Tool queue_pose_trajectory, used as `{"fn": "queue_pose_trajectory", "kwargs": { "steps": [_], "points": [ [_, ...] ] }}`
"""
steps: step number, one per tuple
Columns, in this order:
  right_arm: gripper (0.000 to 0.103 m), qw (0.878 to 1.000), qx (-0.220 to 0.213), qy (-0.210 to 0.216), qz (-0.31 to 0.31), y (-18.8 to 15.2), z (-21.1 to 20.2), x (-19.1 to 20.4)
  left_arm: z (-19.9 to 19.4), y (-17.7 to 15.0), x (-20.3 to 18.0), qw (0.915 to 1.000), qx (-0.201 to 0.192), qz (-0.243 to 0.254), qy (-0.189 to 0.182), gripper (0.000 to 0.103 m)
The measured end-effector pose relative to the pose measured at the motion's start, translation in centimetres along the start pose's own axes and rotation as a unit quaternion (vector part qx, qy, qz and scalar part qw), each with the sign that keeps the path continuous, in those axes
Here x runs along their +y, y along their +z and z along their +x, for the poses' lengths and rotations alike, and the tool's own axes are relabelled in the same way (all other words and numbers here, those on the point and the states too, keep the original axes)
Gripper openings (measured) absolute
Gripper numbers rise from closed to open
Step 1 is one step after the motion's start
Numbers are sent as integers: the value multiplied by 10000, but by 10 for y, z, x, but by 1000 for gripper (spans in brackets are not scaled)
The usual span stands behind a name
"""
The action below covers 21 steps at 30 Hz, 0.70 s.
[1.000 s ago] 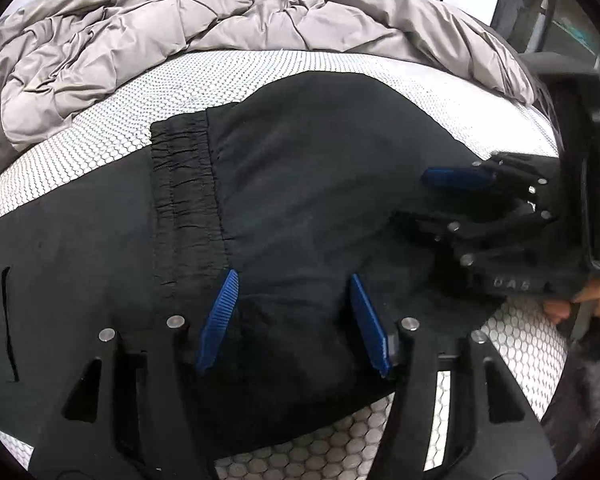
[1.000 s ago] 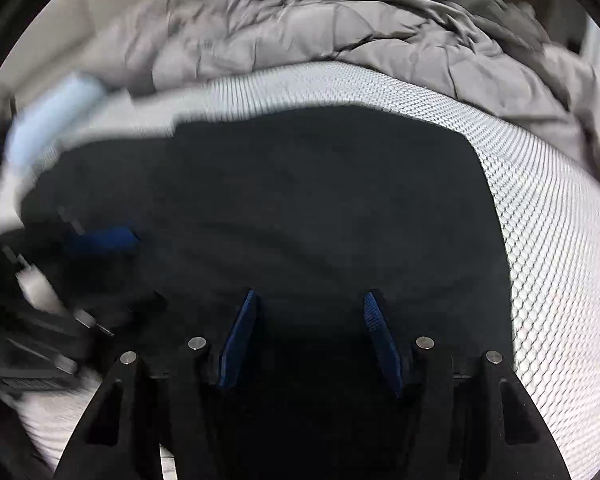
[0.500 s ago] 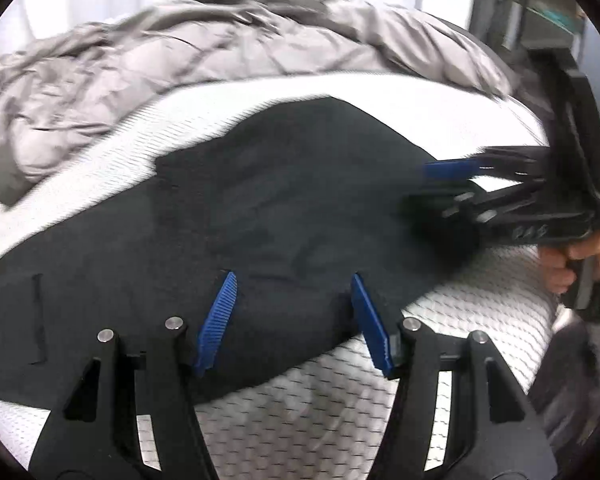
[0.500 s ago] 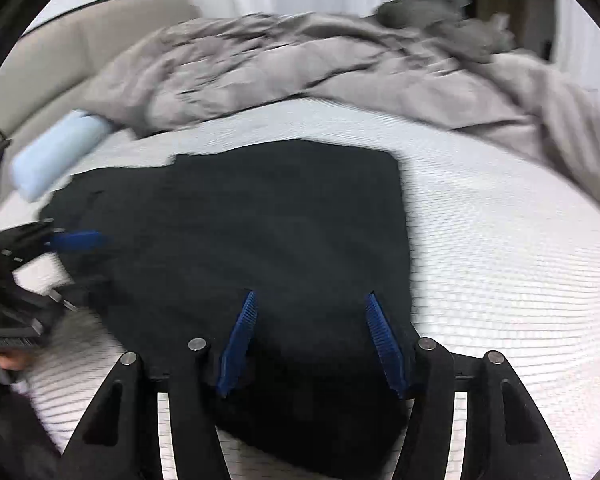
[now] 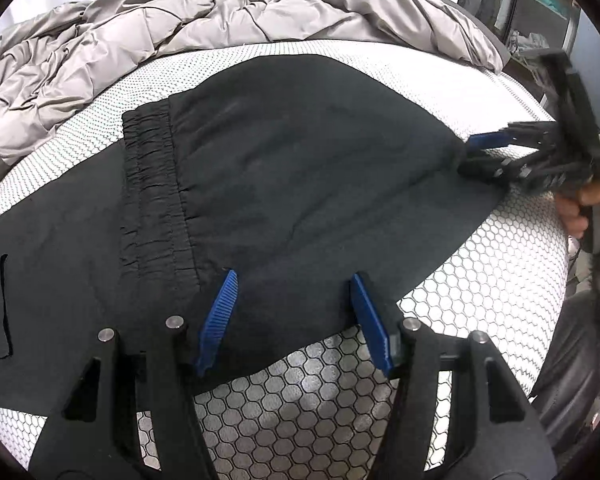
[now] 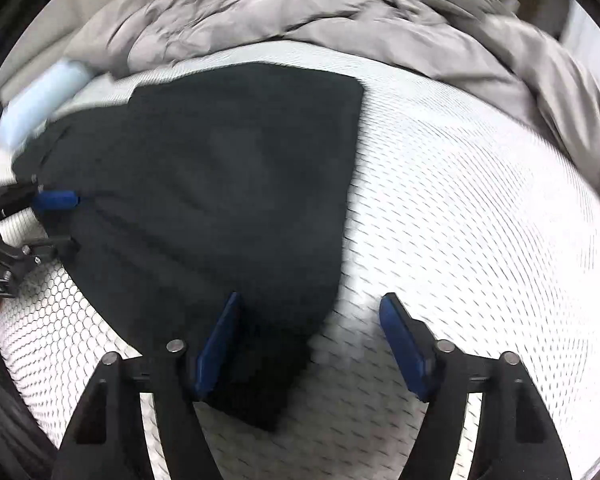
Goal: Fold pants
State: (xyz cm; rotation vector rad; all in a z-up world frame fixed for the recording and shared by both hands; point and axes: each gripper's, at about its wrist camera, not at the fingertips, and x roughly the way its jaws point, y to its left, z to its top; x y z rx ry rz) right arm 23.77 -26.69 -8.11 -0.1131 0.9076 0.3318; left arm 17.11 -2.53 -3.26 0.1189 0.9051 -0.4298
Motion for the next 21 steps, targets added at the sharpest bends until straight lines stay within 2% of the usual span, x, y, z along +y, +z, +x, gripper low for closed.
{"fn": "queue_pose_trajectory", "kwargs": {
  "steps": [3,5,6,8,9,11,12,13,14,16,17,18,19,20,21],
  "points": [
    [72,9926,-167,954,735,-2,-10,-30,-1,0,1,10000,-22,-61,-23,57],
    [73,9820,-185,1455,1191,-2,-5,-44,1,0,0,10000,-26,-81,-24,57],
    [72,9707,-74,1813,1577,-1,6,-52,1,0,0,10000,-22,-72,-17,57],
    [72,9581,-4,2131,1914,5,20,-54,2,-1,0,10000,-10,-54,5,57],
    [71,9559,-7,2198,1950,9,25,-52,3,0,0,10000,-7,-56,5,57],
    [46,9549,-77,2283,1897,12,25,-40,4,0,1,10000,-1,-77,-5,57],
    [27,9556,-55,2207,1953,15,26,-38,4,1,2,9999,-1,-105,-12,57],
    [16,9581,-136,2127,1915,18,24,-32,4,1,2,9999,-4,-122,-11,57],
    [11,9604,-292,2087,1822,21,17,-27,4,2,1,9999,-6,-143,0,57],
    [11,9611,-648,2093,1681,25,-2,-26,4,3,2,9998,2,-181,-3,57],
    [11,9685,-595,1848,1562,26,-4,-27,5,4,2,9999,11,-161,6,57],
    [11,9775,-391,1464,1467,28,7,-28,6,5,2,9999,37,-140,32,57],
    [19,9820,-59,1229,1437,25,20,-29,7,5,1,9999,62,-129,45,57],
    [21,9818,121,1201,1464,24,28,-29,7,6,2,9999,81,-136,38,57],
    [21,9790,104,1305,1562,22,29,-34,5,8,4,9998,93,-165,16,57]
  ]
}}
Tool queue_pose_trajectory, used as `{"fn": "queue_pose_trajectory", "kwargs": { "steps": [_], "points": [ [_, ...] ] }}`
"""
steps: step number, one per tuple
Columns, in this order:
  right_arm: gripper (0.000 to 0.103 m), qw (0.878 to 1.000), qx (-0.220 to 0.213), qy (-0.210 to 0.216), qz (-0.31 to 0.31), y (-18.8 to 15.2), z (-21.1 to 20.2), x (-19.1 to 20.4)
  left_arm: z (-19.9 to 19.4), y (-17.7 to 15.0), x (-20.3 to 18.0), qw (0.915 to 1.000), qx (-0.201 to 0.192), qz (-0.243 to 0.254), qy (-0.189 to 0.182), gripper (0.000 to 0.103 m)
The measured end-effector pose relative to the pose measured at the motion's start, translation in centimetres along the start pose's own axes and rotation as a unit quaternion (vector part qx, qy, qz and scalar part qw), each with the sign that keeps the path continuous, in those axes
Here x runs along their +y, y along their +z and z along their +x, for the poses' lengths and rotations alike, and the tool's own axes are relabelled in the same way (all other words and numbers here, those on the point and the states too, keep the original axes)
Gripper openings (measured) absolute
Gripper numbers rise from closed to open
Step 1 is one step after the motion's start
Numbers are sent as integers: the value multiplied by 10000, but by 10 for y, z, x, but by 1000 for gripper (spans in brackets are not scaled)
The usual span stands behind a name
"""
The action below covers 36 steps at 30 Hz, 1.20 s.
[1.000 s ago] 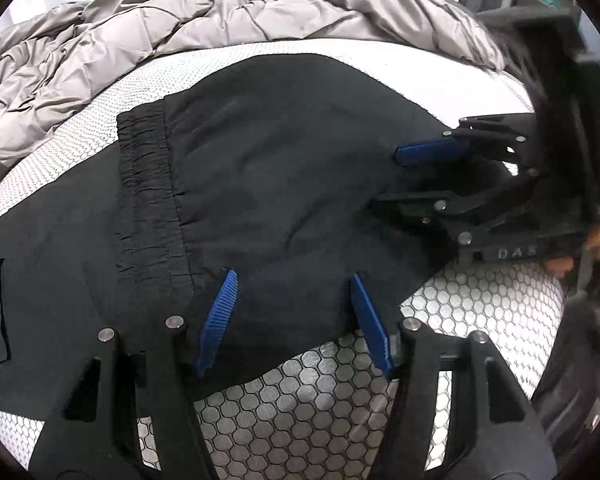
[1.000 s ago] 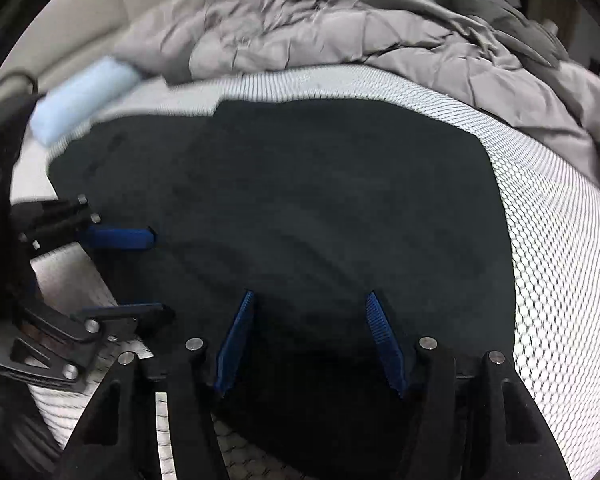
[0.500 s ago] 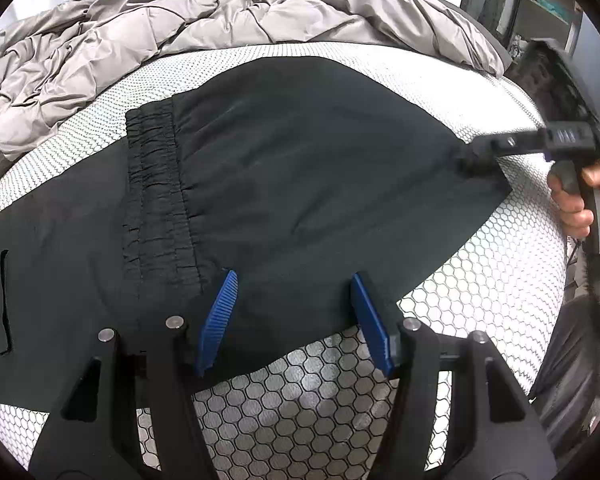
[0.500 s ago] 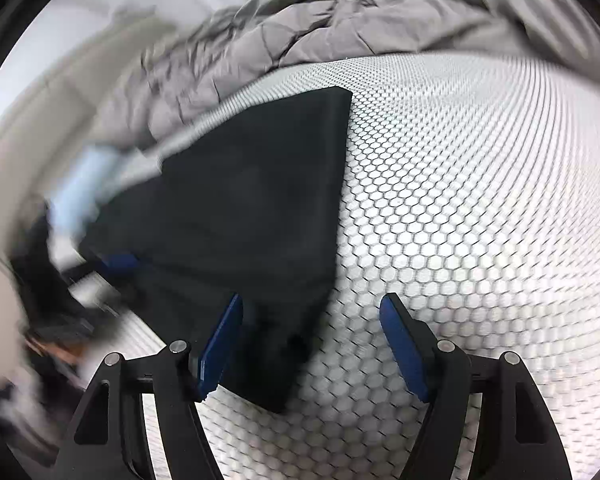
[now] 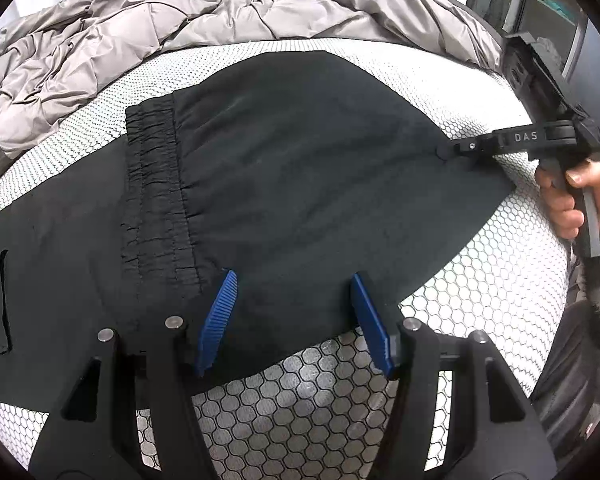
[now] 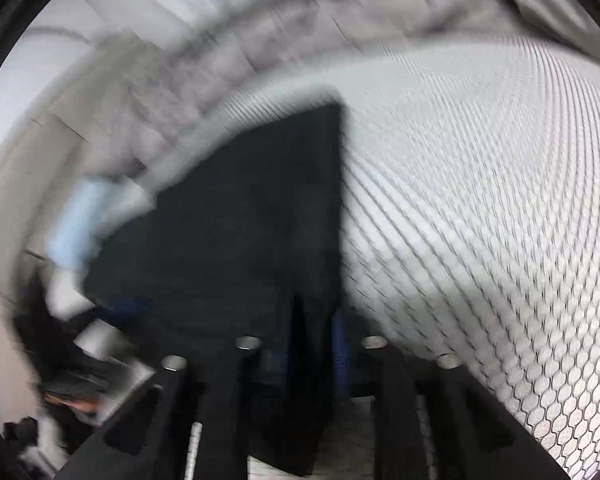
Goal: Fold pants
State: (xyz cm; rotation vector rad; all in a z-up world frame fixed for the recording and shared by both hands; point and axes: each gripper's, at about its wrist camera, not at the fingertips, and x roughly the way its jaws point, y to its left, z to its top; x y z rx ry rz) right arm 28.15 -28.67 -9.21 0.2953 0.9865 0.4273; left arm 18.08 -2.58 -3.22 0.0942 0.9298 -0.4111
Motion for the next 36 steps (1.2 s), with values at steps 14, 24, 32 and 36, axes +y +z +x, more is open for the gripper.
{"fn": "queue_pose_trajectory", "kwargs": {
  "steps": [14,24,32,36],
  "points": [
    [40,9955,-455,416,716,7,-14,-3,-8,3,90,9763,-193,-2150,-143,57],
    [46,9991,-311,-246,174,4,-5,7,-7,-3,81,9864,64,-1615,309,56],
    [46,9926,-1026,-639,-141,5,-26,31,-32,13,36,9902,-662,-1010,699,58],
    [46,9869,-894,-697,-1145,-5,-11,76,4,27,9,9972,-239,-637,326,58]
  ]
}}
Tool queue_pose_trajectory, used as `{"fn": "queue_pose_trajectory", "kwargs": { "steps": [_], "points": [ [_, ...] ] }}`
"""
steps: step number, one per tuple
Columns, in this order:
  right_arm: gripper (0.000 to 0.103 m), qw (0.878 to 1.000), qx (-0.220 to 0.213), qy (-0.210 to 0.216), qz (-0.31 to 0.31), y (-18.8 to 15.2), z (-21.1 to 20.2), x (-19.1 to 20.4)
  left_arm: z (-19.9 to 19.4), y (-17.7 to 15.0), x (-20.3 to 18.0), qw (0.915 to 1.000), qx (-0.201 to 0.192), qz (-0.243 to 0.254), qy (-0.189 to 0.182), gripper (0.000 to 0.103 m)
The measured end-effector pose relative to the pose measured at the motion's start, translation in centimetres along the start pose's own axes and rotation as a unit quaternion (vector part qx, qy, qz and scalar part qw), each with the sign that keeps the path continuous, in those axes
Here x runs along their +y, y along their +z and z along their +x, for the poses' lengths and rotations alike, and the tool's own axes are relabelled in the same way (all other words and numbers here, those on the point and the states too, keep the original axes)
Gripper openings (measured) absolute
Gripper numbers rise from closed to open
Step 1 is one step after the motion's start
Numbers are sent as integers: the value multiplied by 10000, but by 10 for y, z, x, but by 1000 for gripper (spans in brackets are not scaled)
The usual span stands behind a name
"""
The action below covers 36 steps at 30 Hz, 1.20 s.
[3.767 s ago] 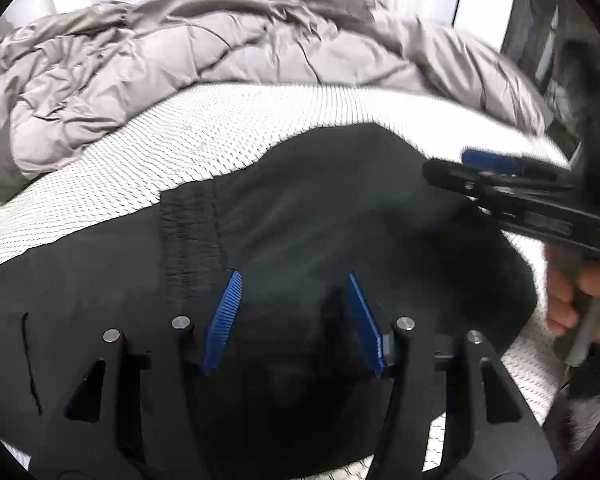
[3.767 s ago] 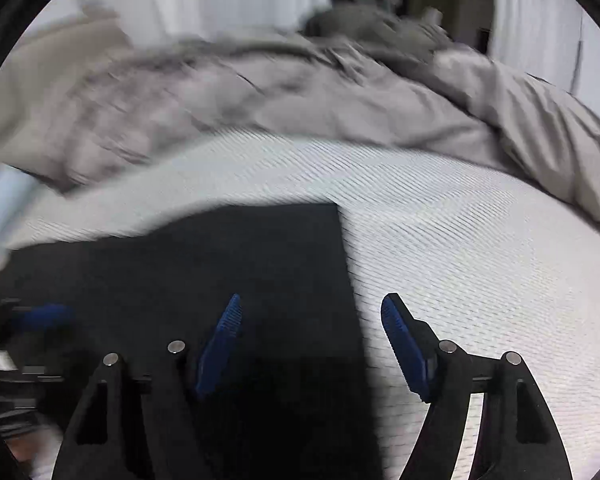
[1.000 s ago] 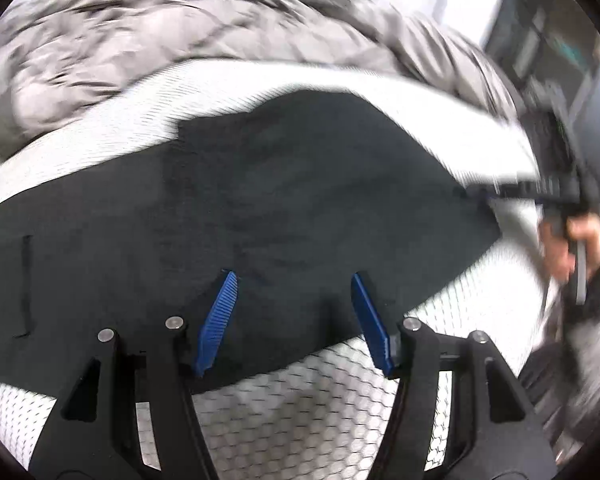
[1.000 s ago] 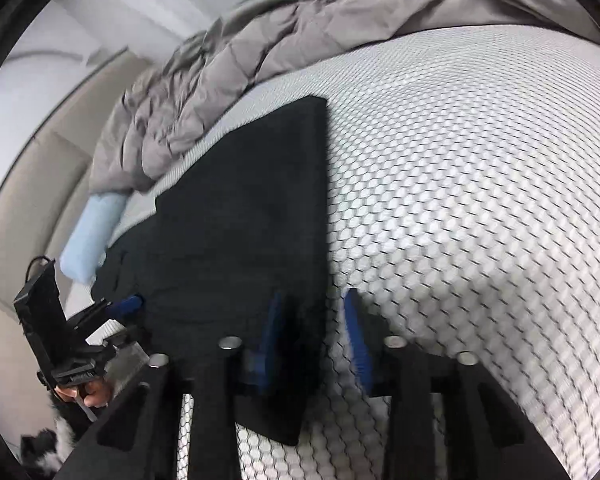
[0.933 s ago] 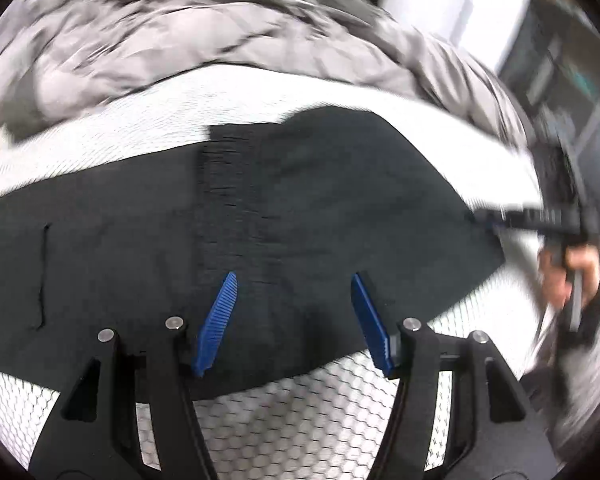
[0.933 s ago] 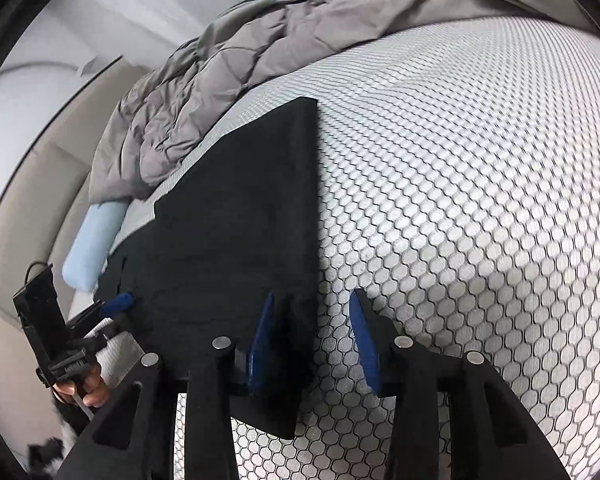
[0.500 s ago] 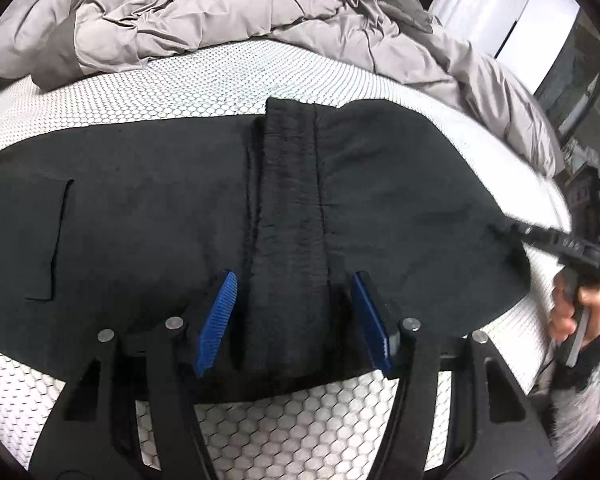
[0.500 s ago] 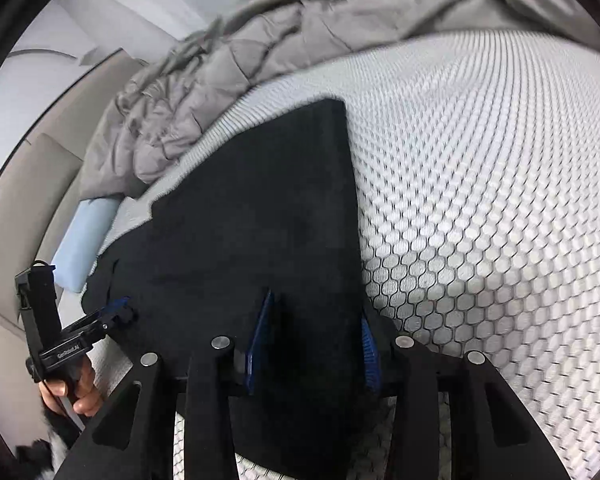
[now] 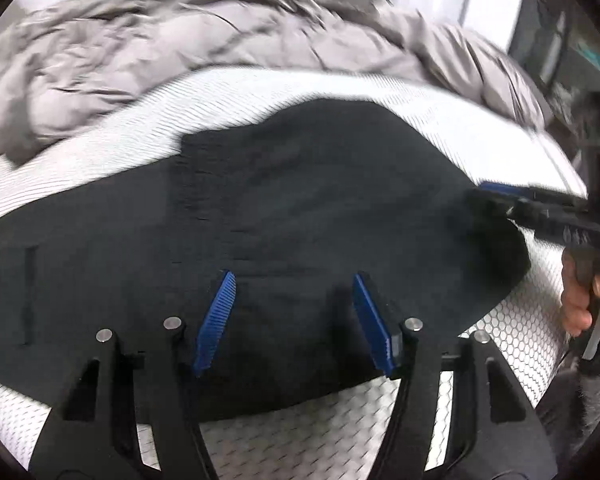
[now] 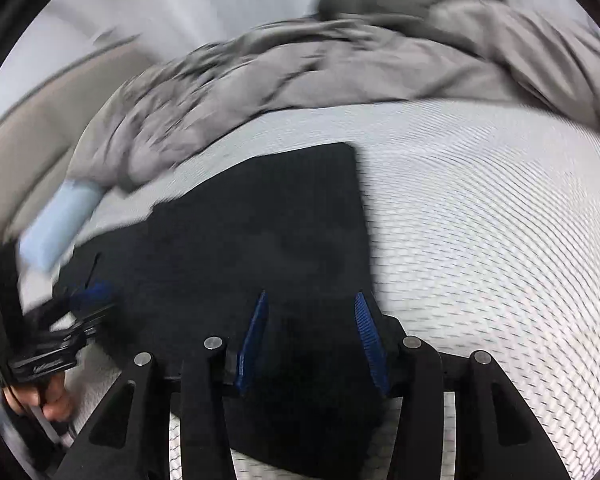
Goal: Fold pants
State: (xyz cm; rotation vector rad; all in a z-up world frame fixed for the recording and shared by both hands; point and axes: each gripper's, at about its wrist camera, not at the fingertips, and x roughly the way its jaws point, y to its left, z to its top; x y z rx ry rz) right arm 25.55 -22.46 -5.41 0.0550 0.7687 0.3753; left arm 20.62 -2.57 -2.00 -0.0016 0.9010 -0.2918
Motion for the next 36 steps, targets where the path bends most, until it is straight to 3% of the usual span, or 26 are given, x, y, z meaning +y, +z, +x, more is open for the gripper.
{"fn": "queue_pose_trajectory", "kwargs": {
  "steps": [3,6,10,13,15,17,19,22,26,29,32,36],
  "points": [
    [46,9970,367,-209,-642,-9,19,29,21,-2,-9,9990,205,340,207,61],
    [46,9900,638,-606,-1107,-21,32,34,18,-5,-7,9991,184,366,111,61],
    [46,9888,543,-1050,-910,-22,14,6,6,-12,1,9996,138,212,84,61],
    [47,9928,275,-964,-651,-21,-3,-4,-15,-5,-2,9997,-141,181,-37,61],
    [47,9961,37,-684,-550,-18,-11,2,-21,3,-8,9991,-303,239,-188,61],
    [47,9988,-14,-301,-398,-12,-7,10,-10,13,-14,9992,-214,296,-146,61],
    [47,9993,171,-176,-297,-7,11,18,15,18,-12,9997,138,210,48,61],
    [46,9957,620,-470,-512,-5,42,31,28,18,-6,9997,182,129,78,61],
    [46,9913,582,-958,-693,-2,36,32,7,16,0,10000,36,0,79,61],
    [47,9949,450,-781,-458,0,23,22,-5,16,5,9999,-161,6,49,61],
    [47,9984,260,-396,-320,8,19,27,13,24,13,9998,21,-172,57,58],
    [47,9976,547,-190,-370,16,48,38,27,23,10,9997,44,-9,228,56]
  ]
}}
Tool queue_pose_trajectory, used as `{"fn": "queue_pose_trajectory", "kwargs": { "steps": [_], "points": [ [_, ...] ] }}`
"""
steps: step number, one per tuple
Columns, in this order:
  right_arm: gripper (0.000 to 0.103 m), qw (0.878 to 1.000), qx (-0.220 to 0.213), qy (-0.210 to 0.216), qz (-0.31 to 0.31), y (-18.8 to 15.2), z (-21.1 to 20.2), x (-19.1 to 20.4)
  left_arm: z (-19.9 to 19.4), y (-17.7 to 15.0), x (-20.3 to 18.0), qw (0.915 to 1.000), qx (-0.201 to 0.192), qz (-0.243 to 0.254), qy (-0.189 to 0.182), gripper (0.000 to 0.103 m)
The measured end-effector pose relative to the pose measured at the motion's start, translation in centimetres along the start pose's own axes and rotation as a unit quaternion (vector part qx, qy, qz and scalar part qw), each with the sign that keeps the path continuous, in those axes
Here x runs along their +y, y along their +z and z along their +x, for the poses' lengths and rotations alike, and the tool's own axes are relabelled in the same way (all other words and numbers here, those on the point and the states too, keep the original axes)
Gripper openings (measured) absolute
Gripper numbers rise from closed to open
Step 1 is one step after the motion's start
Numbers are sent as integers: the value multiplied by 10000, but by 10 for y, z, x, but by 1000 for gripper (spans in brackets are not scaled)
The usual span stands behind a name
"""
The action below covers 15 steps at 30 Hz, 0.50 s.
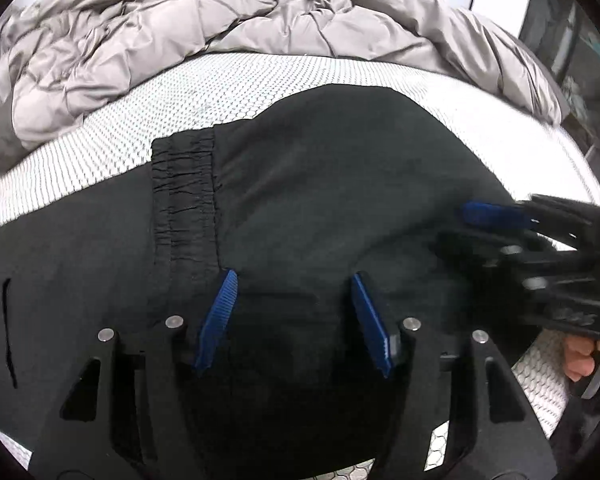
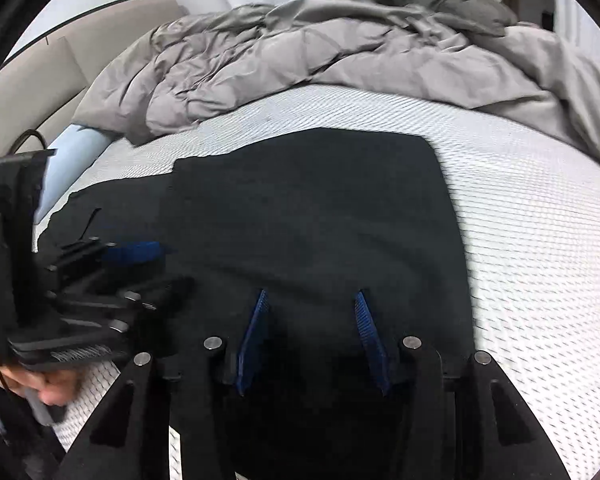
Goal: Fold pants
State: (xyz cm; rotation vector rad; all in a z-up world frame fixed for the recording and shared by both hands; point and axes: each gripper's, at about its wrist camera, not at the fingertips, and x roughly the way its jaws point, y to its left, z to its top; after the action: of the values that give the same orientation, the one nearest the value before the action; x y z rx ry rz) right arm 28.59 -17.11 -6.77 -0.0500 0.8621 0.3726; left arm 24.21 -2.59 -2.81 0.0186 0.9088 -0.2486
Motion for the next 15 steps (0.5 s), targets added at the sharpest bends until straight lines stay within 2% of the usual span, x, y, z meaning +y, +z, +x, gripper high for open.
{"fn": "queue_pose_trajectory", "kwargs": {
  "steps": [2,4,6,7,11,12,14,15],
  "points": [
    [46,9995,112,-220,-195,3,14,8,1,-1,-2,10000,-9,76,56,56],
    [46,9969,134,-604,-486,-1,12,11,1,-5,-3,9999,-27,130,75,56],
    [46,9916,93,-1159,-571,-5,5,0,-3,-7,-1,9999,-39,118,114,56],
    [46,9905,72,-1260,-540,-7,1,-7,-6,-8,1,9999,-50,77,76,56],
    [46,9944,-116,-1035,-178,-17,-23,-27,-32,-16,6,9996,-221,-118,-94,53],
    [47,9948,-171,-980,-208,-18,-27,-22,-42,-19,0,9993,-327,-42,-168,53],
    [47,9974,-247,-543,-404,-26,-38,-7,-59,-27,-15,9970,-585,293,-421,53],
    [47,9979,-222,-305,-531,-29,-37,4,-59,-30,-23,9960,-574,487,-485,54]
  ]
}}
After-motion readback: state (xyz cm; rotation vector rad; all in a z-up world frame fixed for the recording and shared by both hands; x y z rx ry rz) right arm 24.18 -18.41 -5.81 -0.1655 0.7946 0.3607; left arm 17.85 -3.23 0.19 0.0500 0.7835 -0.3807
